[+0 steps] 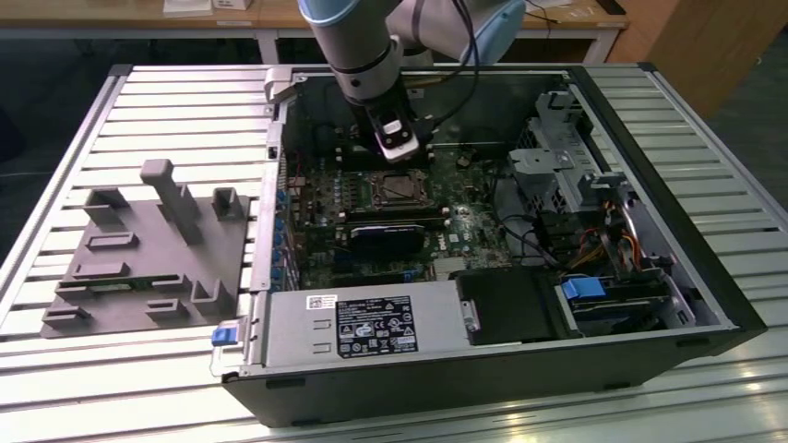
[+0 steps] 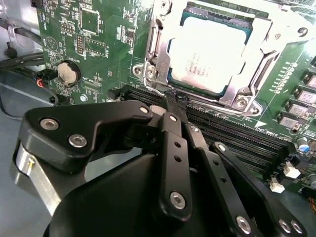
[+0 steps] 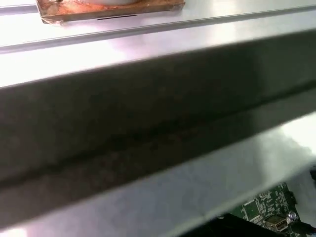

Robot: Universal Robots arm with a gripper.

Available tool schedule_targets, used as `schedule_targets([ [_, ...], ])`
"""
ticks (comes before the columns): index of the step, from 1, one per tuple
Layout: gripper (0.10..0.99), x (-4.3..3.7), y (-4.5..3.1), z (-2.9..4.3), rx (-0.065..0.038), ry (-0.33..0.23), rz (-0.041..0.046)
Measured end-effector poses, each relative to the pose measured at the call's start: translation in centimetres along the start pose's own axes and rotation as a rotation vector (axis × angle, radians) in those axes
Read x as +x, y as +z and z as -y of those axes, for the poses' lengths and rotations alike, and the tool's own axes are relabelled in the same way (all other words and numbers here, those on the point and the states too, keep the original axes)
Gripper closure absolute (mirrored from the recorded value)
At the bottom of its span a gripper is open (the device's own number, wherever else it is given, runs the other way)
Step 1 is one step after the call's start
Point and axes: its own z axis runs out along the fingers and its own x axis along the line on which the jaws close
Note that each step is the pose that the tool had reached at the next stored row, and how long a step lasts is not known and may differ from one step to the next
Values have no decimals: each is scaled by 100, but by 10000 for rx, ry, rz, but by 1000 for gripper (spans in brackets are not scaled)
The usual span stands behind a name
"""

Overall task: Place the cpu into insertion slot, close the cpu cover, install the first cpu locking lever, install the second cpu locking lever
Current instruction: 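Install the first cpu locking lever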

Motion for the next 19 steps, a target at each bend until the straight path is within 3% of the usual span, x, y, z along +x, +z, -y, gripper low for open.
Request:
schedule_targets([
  [4,984,-10,5,28,-3,1,-1],
  [14,984,-23,9,66,-129,46,-40],
  [19,984,-41,-55,52,-129,46,-40],
])
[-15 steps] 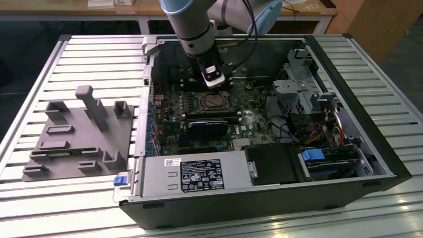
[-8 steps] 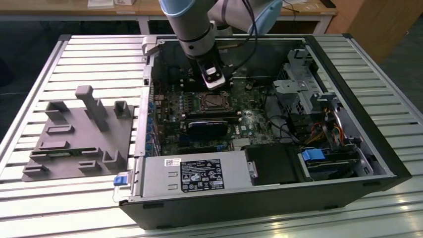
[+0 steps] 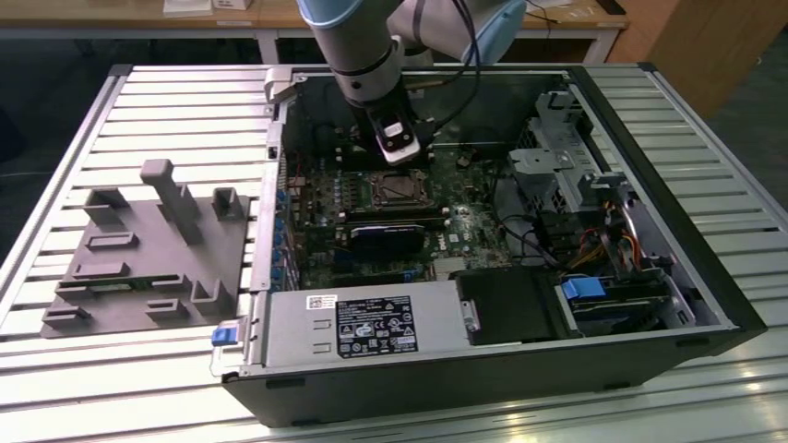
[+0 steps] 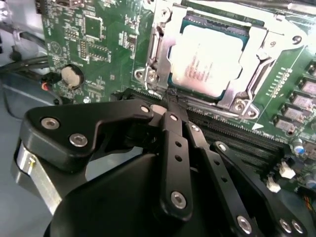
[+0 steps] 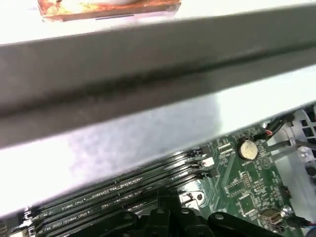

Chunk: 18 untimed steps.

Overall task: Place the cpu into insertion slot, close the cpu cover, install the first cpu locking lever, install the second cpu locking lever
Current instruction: 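Install the first cpu locking lever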

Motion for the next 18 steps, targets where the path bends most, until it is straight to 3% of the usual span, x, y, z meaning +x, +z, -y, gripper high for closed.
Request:
schedule_targets([
  [9,984,-60,-219,-54,2,-1,-2],
  [15,984,-63,-232,-57,0,-1,-1],
  [16,984,-65,-231,-58,12,1,-26],
  [18,984,-77,-224,-61,107,25,-225],
])
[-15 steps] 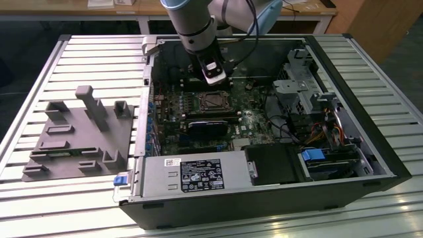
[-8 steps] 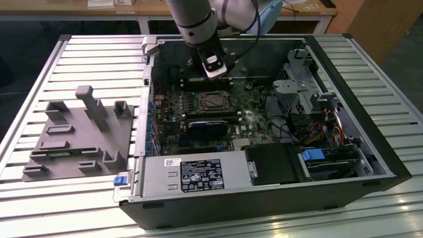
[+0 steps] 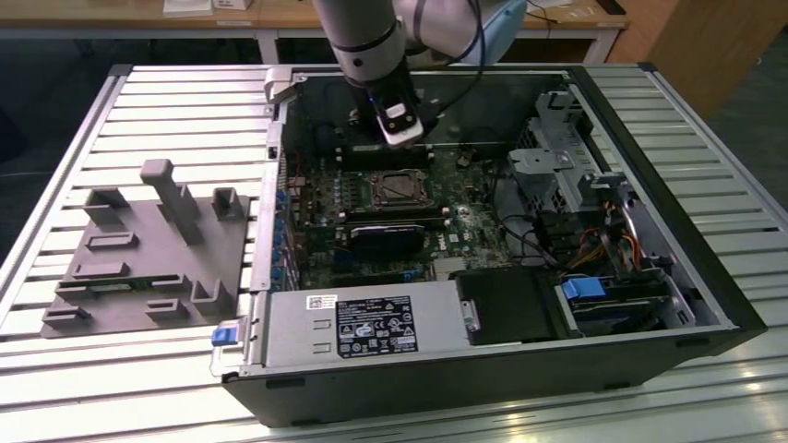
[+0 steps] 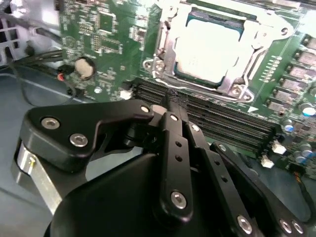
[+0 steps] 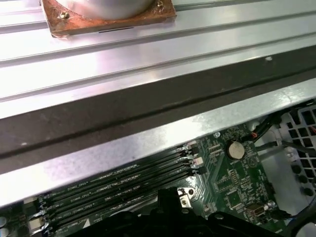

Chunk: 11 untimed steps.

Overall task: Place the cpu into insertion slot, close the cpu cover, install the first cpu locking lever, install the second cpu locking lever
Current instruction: 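Install the first cpu locking lever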

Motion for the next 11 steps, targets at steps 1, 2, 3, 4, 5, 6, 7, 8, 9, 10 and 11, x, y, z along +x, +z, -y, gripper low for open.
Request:
schedule_targets([
  [1,984,-9,4,-3,57,13,-120],
  [2,984,-19,8,-6,122,29,-249],
  [3,984,-28,11,-9,183,42,-366],
  [4,984,-37,15,-11,244,55,-489],
  [5,984,-47,19,-15,307,69,-624],
  [6,984,-56,22,-18,374,86,-761],
  [7,984,-65,25,-20,442,102,-896],
  [8,984,-74,28,-23,511,115,-1030],
  [9,984,-86,32,-27,585,130,-1169],
  [10,984,-95,36,-29,647,142,-1284],
  [11,984,-104,39,-31,704,153,-1389],
])
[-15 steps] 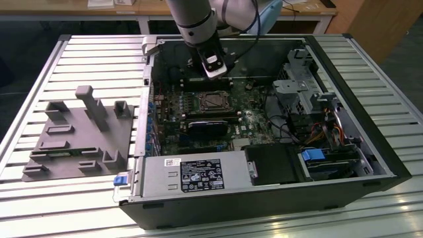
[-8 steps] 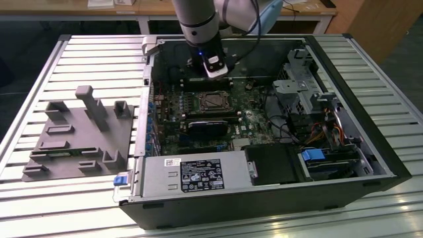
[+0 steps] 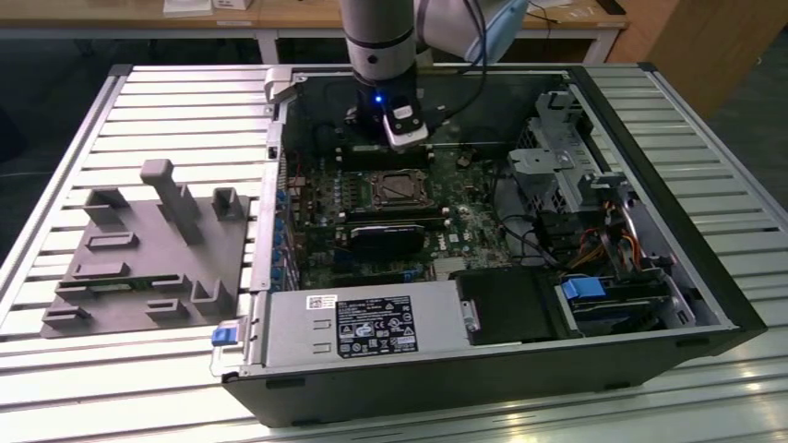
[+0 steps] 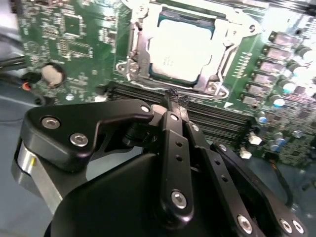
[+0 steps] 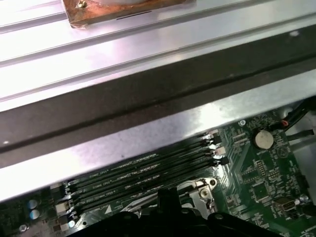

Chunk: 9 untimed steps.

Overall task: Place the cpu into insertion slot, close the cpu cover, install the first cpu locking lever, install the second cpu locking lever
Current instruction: 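Install the first cpu locking lever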

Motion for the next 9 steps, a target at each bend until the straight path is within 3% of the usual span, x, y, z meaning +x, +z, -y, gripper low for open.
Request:
schedule_targets([
  [2,984,-12,3,3,79,15,-125],
  [7,984,-21,3,20,175,27,-91],
  [9,984,-23,2,20,327,11,-38],
])
